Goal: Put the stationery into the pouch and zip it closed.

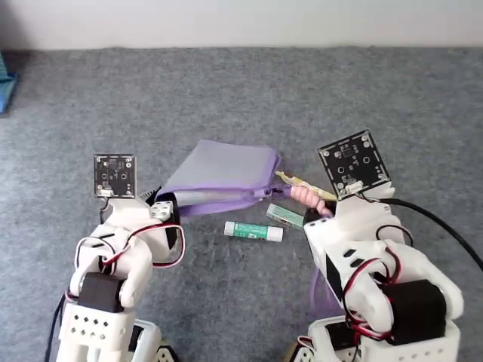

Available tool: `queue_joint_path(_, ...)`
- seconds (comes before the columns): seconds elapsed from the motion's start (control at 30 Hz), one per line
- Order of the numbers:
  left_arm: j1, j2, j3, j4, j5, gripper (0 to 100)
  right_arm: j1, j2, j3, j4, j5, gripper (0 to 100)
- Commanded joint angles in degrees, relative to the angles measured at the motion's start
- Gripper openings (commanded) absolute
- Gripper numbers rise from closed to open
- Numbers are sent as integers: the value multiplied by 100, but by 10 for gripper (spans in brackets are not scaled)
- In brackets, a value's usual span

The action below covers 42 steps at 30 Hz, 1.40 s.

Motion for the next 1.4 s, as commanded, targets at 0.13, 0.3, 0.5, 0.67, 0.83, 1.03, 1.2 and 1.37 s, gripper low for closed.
queue_joint_path(0.13, -132, -62, -1613, 1451, -9, 12, -207, 48, 26, -1007, 26, 8)
queue_joint_path(0.3, -1064, -62, -2413, 2338, -35, 12, -901, 92, 308, -1455, 18, 8)
queue_joint_path(0.5, -1899, -62, -2932, 3323, -18, 12, -1235, 92, 897, -2097, -62, 8)
queue_joint_path(0.67, -2154, -62, -2967, 3534, -9, 12, -1270, 101, 1037, -2211, -369, 8)
queue_joint_path(0.83, -2444, -62, -2932, 3560, -26, 12, -1103, 101, 1116, -2193, -387, 8)
queue_joint_path(1.03, -2444, -62, -2932, 3560, -9, 12, -1068, 92, 1160, -2193, -387, 9)
queue_joint_path(1.2, -2444, -62, -2923, 3560, 0, 12, -1068, 40, 1037, -1991, -879, 98)
queue_joint_path(1.37, -2725, -62, -2949, 3631, 0, 12, -963, 48, 738, -875, -1776, 259)
